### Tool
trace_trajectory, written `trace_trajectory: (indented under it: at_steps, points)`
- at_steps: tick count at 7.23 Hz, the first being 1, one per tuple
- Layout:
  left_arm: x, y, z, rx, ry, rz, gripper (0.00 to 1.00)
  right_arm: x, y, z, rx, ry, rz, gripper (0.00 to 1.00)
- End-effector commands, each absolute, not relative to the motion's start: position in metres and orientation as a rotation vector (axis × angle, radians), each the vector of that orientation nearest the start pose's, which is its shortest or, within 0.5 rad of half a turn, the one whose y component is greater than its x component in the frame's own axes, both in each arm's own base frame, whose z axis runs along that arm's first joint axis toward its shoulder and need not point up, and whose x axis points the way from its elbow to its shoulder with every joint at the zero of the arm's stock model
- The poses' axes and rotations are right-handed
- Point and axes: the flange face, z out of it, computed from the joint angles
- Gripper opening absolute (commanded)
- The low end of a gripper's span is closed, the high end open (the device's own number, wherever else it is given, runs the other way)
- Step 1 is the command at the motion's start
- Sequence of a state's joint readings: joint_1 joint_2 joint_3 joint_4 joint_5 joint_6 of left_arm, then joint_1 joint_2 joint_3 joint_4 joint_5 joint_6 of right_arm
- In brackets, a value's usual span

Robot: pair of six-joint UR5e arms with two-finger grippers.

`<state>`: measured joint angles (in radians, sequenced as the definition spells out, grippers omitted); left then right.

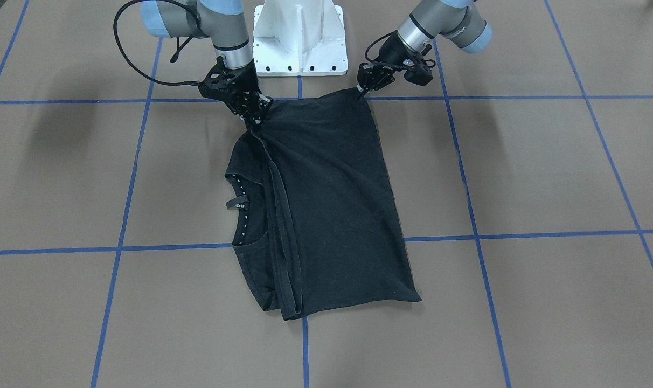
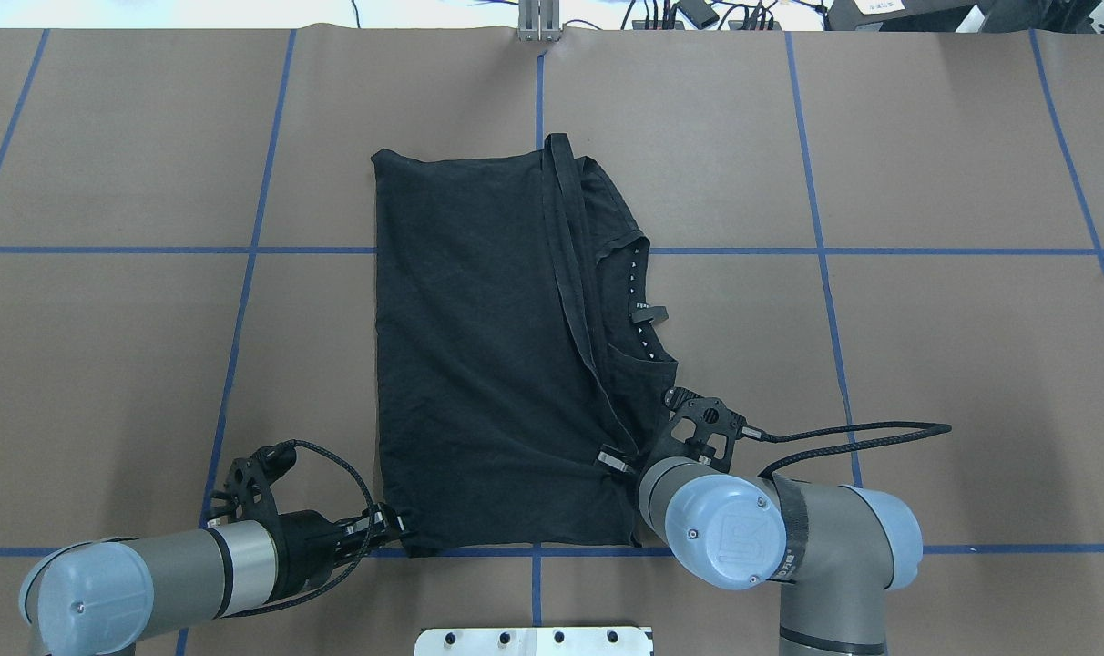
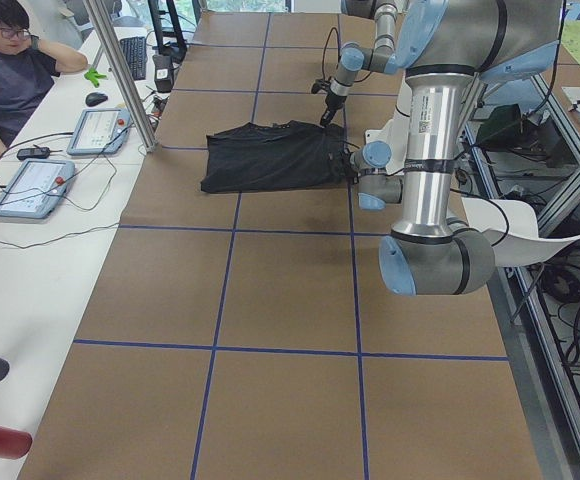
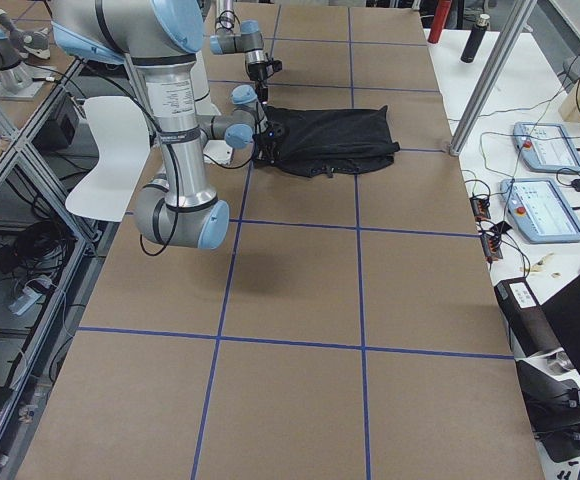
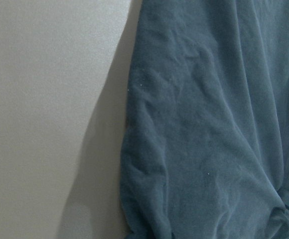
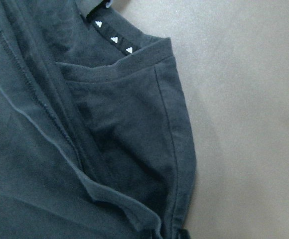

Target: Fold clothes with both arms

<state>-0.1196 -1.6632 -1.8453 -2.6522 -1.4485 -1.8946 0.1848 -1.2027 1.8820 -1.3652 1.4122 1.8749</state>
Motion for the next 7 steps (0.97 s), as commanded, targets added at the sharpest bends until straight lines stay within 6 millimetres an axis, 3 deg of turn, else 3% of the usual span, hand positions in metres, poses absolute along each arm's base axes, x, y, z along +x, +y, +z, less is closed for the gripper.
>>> trace_trajectory:
  at_steps: [1,3,5,6,7]
  points:
    - [0.495,-0.206,0.357,-0.049,1.465,-0.45,0.0,-0.557,-0.257,0.294,0.098,-0.909,0.528,0.0]
    - [0.489,-0.205,0.353,-0.061,1.475,-0.44,0.0,-0.551,-0.255,0.286,0.075,-0.928,0.52,0.0]
    - [0.461,-0.2,0.343,-0.136,1.488,-0.367,0.0,-0.531,-0.248,0.272,0.031,-0.958,0.5,0.0]
    - [0.441,-0.195,0.329,-0.196,1.509,-0.31,0.0,-0.513,-0.226,0.267,-0.004,-0.984,0.462,0.0]
    - [0.413,-0.193,0.315,-0.241,1.532,-0.263,0.0,-0.477,-0.194,0.262,-0.036,-1.015,0.413,0.0]
